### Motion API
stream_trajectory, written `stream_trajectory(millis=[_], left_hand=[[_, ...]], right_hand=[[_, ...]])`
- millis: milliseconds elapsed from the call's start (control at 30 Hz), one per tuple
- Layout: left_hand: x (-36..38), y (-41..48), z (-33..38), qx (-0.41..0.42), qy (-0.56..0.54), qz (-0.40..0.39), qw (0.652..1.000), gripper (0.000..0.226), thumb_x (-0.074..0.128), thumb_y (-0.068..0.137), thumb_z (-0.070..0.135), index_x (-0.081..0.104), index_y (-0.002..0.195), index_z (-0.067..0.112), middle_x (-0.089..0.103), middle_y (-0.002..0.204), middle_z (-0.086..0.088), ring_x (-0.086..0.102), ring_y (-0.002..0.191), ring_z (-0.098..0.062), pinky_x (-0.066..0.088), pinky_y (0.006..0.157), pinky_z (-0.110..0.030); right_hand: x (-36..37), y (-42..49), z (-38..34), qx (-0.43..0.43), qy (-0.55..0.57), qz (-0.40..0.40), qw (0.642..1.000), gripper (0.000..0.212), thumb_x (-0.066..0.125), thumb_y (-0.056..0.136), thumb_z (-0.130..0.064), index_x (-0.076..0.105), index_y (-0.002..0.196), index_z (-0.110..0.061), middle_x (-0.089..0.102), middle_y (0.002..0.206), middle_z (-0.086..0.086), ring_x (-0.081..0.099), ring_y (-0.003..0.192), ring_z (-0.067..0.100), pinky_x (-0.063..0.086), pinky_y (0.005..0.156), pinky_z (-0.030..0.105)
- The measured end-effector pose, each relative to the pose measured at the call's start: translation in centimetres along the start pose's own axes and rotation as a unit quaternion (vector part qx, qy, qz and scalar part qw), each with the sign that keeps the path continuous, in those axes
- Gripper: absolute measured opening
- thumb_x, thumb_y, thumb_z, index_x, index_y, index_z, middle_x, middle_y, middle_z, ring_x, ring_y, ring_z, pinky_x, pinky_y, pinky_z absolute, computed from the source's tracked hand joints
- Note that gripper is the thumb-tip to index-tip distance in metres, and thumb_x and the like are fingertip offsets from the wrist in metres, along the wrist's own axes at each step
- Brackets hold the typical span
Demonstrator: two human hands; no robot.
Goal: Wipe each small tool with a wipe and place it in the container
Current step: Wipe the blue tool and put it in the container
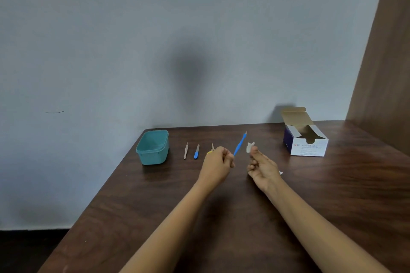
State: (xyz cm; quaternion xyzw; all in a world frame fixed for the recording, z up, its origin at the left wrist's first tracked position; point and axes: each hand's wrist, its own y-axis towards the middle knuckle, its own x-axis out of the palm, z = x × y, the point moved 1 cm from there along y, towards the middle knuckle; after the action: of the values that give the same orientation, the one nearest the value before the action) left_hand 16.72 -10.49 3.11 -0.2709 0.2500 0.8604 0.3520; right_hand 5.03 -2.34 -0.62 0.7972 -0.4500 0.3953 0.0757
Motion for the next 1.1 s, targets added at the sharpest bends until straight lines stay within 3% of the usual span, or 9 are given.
stream_trajectory(millis=[100, 200, 267, 500, 700, 867, 1100], left_hand=[[-0.1, -2.8, -0.1, 0.032, -0.003, 0.007, 0.999, 0.018, 0.049, 0.098, 0.02, 0.067, 0.101, 0.018, 0.065, 0.071, 0.014, 0.059, 0.071, 0.003, 0.041, 0.066, -0.005], [0.1, -4.8, -0.7, 0.037, 0.019, 0.009, 0.999, 0.02, 0.05, 0.097, 0.026, 0.069, 0.098, 0.029, 0.066, 0.072, 0.017, 0.063, 0.079, 0.001, 0.052, 0.079, -0.025], [0.1, -5.7, -1.2, 0.037, 0.011, 0.026, 0.999, 0.019, 0.051, 0.097, 0.027, 0.069, 0.095, 0.031, 0.067, 0.072, 0.018, 0.063, 0.08, 0.002, 0.053, 0.08, -0.03], [1.4, -8.0, -2.2, 0.047, -0.053, 0.035, 0.997, 0.019, 0.054, 0.096, 0.023, 0.07, 0.092, 0.031, 0.068, 0.071, 0.015, 0.063, 0.074, -0.004, 0.046, 0.066, -0.015], [1.6, -7.9, -2.7, 0.054, -0.014, 0.016, 0.998, 0.016, 0.054, 0.095, 0.026, 0.069, 0.094, 0.033, 0.067, 0.074, 0.017, 0.063, 0.077, -0.001, 0.053, 0.074, -0.029], [1.4, -7.9, -2.8, 0.044, 0.003, 0.018, 0.999, 0.016, 0.054, 0.095, 0.029, 0.069, 0.096, 0.034, 0.067, 0.076, 0.018, 0.062, 0.077, 0.001, 0.055, 0.076, -0.034], [1.5, -7.8, -2.5, 0.031, 0.02, 0.018, 0.999, 0.016, 0.053, 0.093, 0.031, 0.069, 0.095, 0.031, 0.067, 0.075, 0.012, 0.061, 0.069, -0.006, 0.055, 0.072, -0.035]], right_hand=[[-0.7, -1.2, 0.0, 0.02, -0.004, -0.039, 0.999, 0.008, 0.064, 0.087, -0.014, 0.065, 0.094, -0.011, 0.054, 0.068, -0.005, 0.039, 0.046, 0.003, 0.03, 0.054, 0.018], [-1.2, -2.2, 0.1, 0.038, -0.001, -0.073, 0.997, 0.007, 0.061, 0.089, -0.018, 0.064, 0.093, -0.014, 0.054, 0.063, -0.007, 0.039, 0.042, 0.002, 0.034, 0.047, 0.015], [-1.3, -2.8, 0.2, 0.043, 0.001, -0.088, 0.995, 0.007, 0.062, 0.086, -0.02, 0.063, 0.091, -0.015, 0.054, 0.06, -0.008, 0.039, 0.041, 0.002, 0.034, 0.045, 0.014], [-1.7, -3.9, 0.8, 0.019, 0.008, -0.127, 0.992, 0.041, 0.078, 0.054, -0.025, 0.062, 0.09, -0.013, 0.054, 0.064, -0.007, 0.041, 0.042, 0.002, 0.035, 0.043, 0.014], [-1.7, -4.1, 0.7, 0.016, -0.027, -0.1, 0.994, 0.002, 0.062, 0.085, -0.013, 0.062, 0.087, -0.012, 0.06, 0.06, -0.007, 0.043, 0.044, 0.002, 0.035, 0.044, 0.014], [-1.5, -4.4, 0.4, 0.019, -0.053, -0.104, 0.993, 0.014, 0.066, 0.076, -0.017, 0.065, 0.089, -0.012, 0.061, 0.062, -0.006, 0.043, 0.045, 0.002, 0.036, 0.045, 0.016], [-1.6, -4.6, -0.2, 0.014, -0.094, -0.102, 0.99, 0.009, 0.06, 0.089, -0.012, 0.067, 0.095, -0.011, 0.061, 0.067, -0.005, 0.043, 0.049, 0.002, 0.036, 0.049, 0.016]])
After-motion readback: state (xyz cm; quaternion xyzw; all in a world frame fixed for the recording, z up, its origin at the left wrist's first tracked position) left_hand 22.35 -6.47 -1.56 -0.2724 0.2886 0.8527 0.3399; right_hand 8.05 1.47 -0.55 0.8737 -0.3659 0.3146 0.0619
